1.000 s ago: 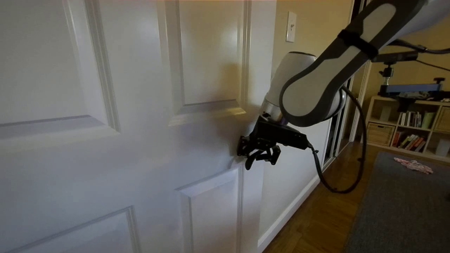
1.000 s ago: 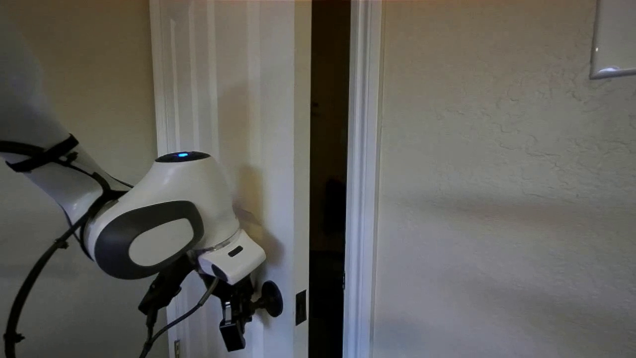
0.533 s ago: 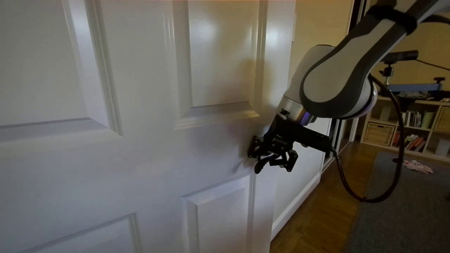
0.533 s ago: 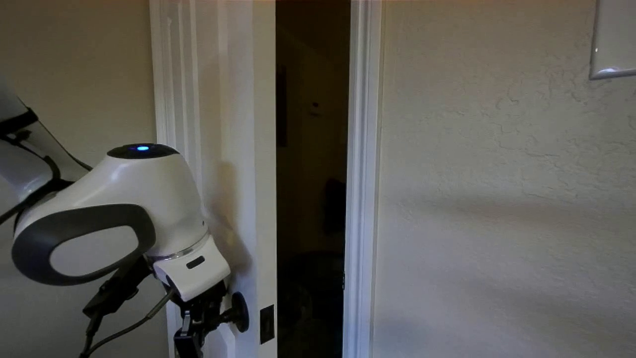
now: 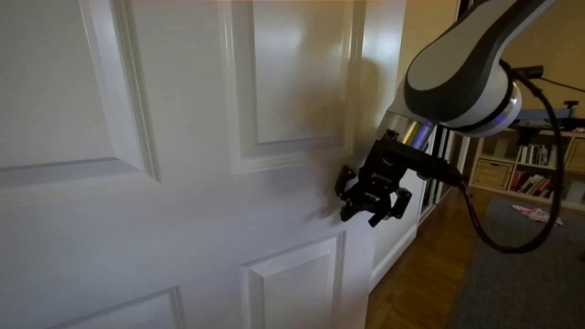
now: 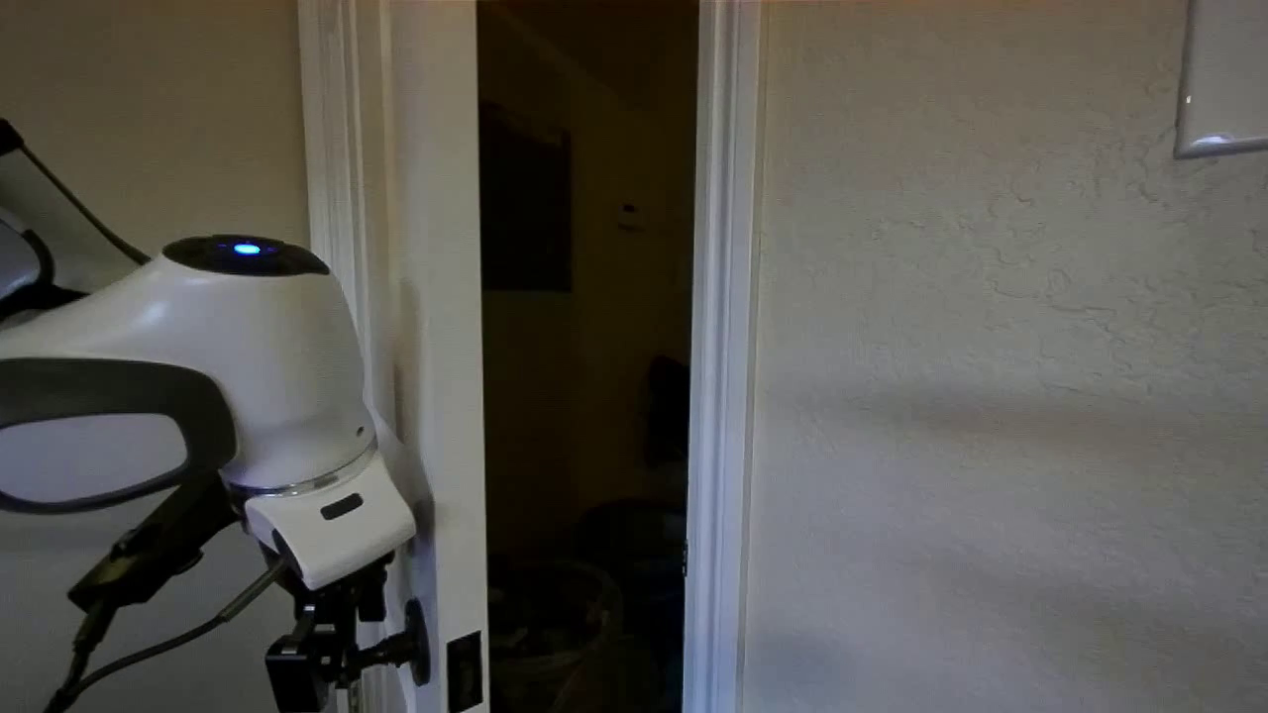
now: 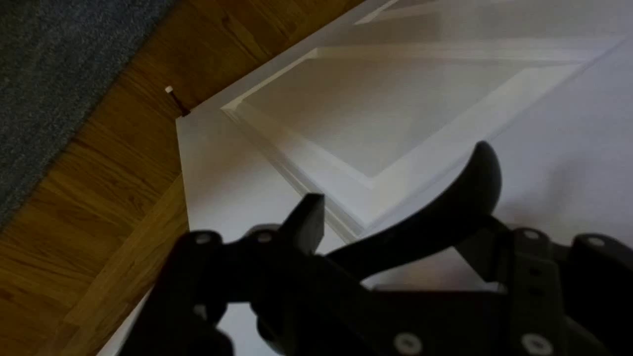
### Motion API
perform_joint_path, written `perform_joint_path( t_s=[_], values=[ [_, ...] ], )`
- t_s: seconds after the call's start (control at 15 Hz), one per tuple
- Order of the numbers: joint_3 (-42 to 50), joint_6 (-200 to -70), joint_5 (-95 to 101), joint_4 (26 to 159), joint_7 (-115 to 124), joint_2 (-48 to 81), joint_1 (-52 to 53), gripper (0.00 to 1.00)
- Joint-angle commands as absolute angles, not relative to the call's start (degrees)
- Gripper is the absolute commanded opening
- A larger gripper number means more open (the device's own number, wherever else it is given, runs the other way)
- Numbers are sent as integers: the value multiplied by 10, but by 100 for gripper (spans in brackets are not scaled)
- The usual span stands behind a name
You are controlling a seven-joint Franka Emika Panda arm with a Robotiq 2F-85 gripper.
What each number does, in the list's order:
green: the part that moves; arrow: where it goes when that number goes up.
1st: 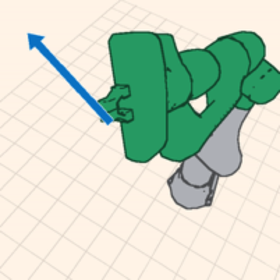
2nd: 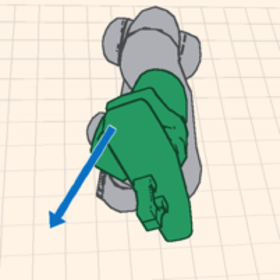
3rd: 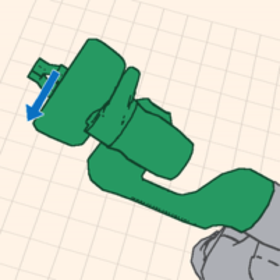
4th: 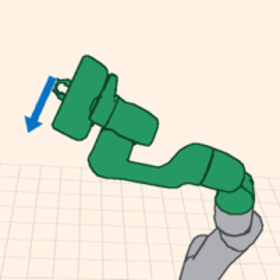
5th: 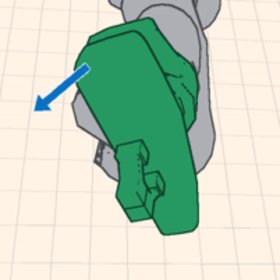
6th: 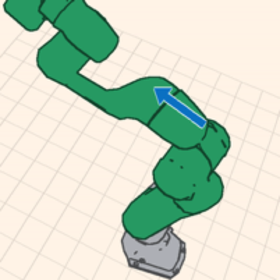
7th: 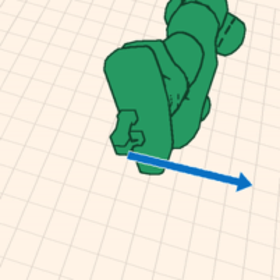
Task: Open the door
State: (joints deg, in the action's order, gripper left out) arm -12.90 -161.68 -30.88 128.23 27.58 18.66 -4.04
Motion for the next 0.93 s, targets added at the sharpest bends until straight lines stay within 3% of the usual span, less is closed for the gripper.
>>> perform_joint_path(
  t_s=[0.0, 0.27, 0.87],
  values=[
    [-145, -1529, -345, 1302, 228, 109, -16, 98],
    [-132, -1450, -326, 1291, 238, 72, 15, 100],
    [-92, -1137, -236, 1240, 106, -33, 46, 100]
  ],
)
